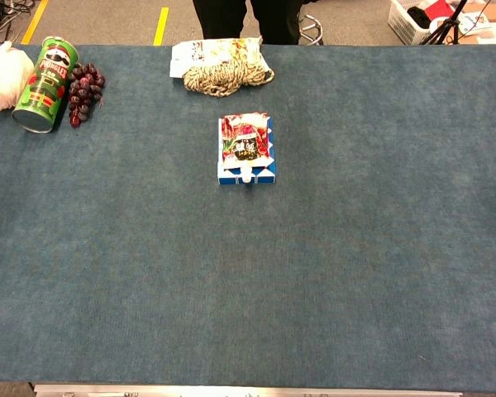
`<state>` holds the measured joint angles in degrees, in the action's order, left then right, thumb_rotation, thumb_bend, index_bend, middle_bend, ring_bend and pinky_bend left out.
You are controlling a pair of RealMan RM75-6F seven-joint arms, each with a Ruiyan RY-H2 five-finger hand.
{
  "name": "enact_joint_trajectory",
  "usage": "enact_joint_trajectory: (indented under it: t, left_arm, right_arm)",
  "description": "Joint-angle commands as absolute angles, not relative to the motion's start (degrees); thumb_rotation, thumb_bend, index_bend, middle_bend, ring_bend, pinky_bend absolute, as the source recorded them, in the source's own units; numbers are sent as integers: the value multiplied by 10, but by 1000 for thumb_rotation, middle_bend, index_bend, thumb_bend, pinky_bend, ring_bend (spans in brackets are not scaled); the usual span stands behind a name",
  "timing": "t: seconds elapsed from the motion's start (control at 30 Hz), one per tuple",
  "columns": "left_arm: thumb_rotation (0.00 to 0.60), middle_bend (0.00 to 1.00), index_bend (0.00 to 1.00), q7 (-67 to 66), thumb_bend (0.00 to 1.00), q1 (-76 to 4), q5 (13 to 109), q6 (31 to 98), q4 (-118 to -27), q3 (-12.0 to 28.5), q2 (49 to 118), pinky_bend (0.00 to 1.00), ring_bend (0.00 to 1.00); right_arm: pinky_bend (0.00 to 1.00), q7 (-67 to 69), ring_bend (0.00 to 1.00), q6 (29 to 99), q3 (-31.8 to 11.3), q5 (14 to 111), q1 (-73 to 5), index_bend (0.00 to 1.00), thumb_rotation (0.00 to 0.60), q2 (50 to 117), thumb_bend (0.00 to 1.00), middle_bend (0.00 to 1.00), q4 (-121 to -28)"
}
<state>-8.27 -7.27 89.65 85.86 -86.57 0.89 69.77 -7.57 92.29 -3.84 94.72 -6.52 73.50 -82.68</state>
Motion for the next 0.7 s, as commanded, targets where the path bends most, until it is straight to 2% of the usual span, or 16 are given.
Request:
enact_joint_trajectory:
  t: [0.03,0.6,0.7]
  left_arm:
    - [600,103,352,-84,544,-72,897,860,-866,9,697,459,141]
    - [600,102,352,-80,544,-69,896,863,-869,11,696,459,142]
    - [600,102,352,-81,545,-71,895,861,-869,11,697,459,142]
  right_arm:
    - [188,-75,145,921,-38,948,-66,278,600,734,364,155,-828]
    - [189,-77,145,917,-39,945,-69,303,600,735,366,155,-828]
    - [221,-80,145,923,-40,946,-67,310,600,735,373,155,-828]
